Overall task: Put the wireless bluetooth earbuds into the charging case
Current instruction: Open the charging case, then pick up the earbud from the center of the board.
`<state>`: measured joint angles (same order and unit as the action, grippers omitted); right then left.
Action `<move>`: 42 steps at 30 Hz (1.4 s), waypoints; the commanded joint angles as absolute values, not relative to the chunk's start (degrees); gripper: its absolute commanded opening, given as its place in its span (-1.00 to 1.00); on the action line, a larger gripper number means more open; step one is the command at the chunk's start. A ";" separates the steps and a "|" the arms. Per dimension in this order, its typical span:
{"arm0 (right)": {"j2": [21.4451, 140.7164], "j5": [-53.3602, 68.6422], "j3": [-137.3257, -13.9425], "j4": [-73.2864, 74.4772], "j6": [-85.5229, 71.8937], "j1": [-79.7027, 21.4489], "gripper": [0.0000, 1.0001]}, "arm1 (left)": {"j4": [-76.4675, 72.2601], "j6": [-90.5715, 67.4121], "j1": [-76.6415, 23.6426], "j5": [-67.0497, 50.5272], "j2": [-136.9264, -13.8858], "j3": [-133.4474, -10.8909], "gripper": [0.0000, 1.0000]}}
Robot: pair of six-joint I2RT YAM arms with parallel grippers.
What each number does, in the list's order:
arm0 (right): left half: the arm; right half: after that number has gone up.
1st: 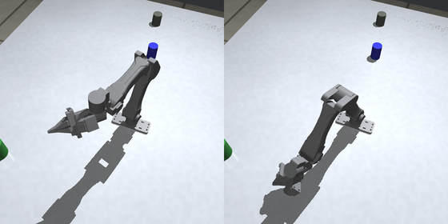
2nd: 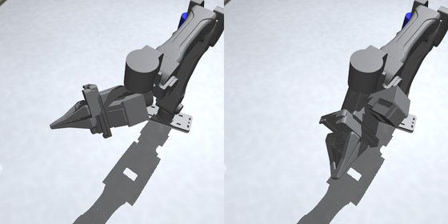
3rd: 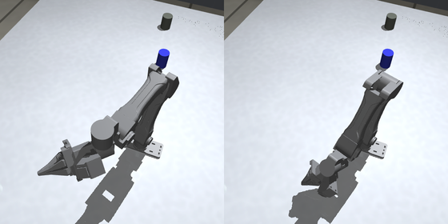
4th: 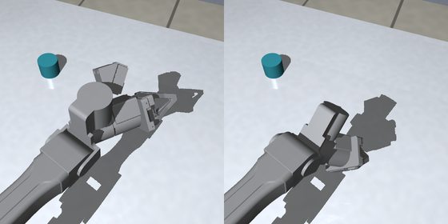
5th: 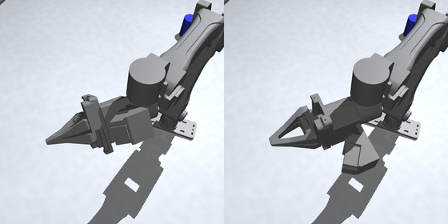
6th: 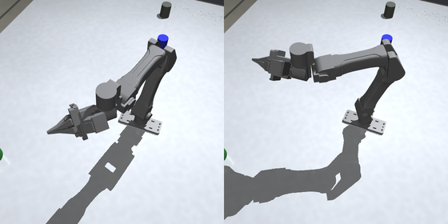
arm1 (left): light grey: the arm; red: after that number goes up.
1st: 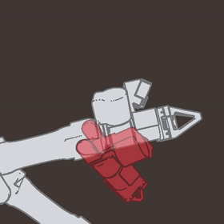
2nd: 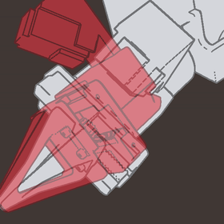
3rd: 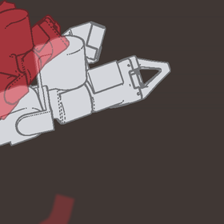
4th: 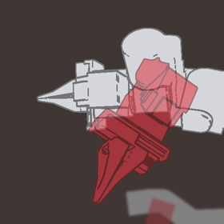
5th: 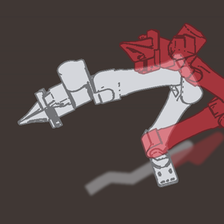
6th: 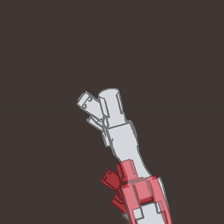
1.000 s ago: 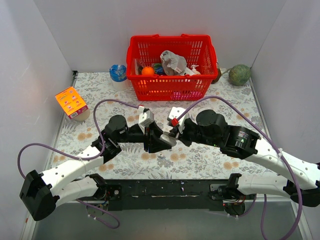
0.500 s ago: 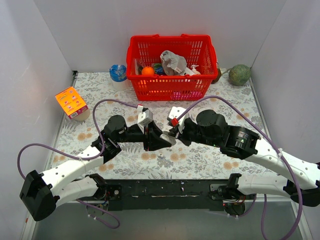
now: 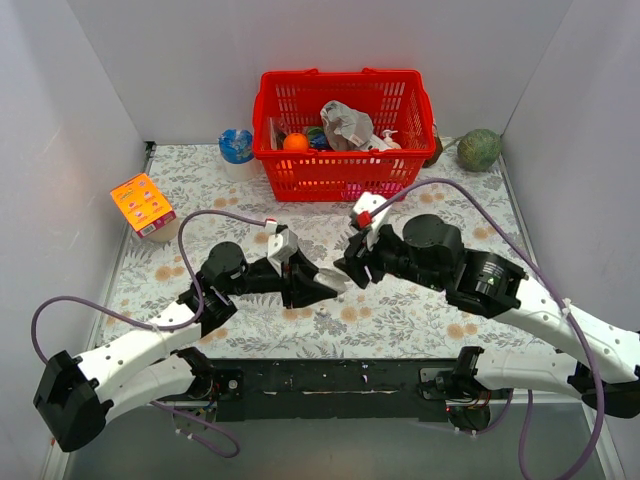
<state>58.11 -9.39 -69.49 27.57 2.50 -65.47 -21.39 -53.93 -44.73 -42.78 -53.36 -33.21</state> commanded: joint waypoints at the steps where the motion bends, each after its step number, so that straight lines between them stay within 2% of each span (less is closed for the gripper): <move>1: 54.50 -9.06 -71.90 21.89 -7.27 -58.83 0.27 | -20.92 -52.91 -44.74 -39.21 -48.79 -31.03 -1.00; 6: 52.73 -4.67 -63.74 21.62 -14.40 -49.93 0.22 | -17.85 -53.79 -44.74 -32.54 -41.24 -27.78 -1.00; 9: 53.26 -5.88 -54.08 20.66 -16.69 -49.31 0.05 | -14.96 -54.93 -44.74 -29.80 -33.95 -25.32 -1.00; 11: 52.91 -5.28 -45.56 17.16 -18.10 -49.31 0.00 | -13.19 -55.54 -44.74 -27.78 -29.12 -24.09 -1.00; 14: 54.92 -1.77 -39.73 12.48 -20.04 -49.31 -0.01 | -9.68 -56.42 -44.74 -26.02 -25.59 -23.29 -1.00; 19: 65.54 -1.75 -40.87 13.10 -19.25 -50.71 0.02 | -4.66 -56.69 -44.74 -24.00 -20.13 -22.85 -1.00; 24: 70.04 2.35 -42.10 9.15 -19.16 -52.38 0.04 | -1.07 -57.30 -44.74 -21.80 -16.88 -22.94 -1.00; 31: 79.44 0.53 -47.36 8.09 -17.84 -60.46 0.00 | 2.63 -57.31 -44.74 -19.07 -13.10 -23.82 -1.00; 42: 84.98 -6.15 -50.53 7.91 -19.16 -61.17 -0.02 | 3.60 -57.13 -44.74 -18.11 -11.95 -23.73 -1.00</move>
<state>83.31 -2.92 -47.24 9.41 -18.39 -61.52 3.09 -57.43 -44.73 -19.20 -12.14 -22.96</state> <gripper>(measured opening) 0.488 0.290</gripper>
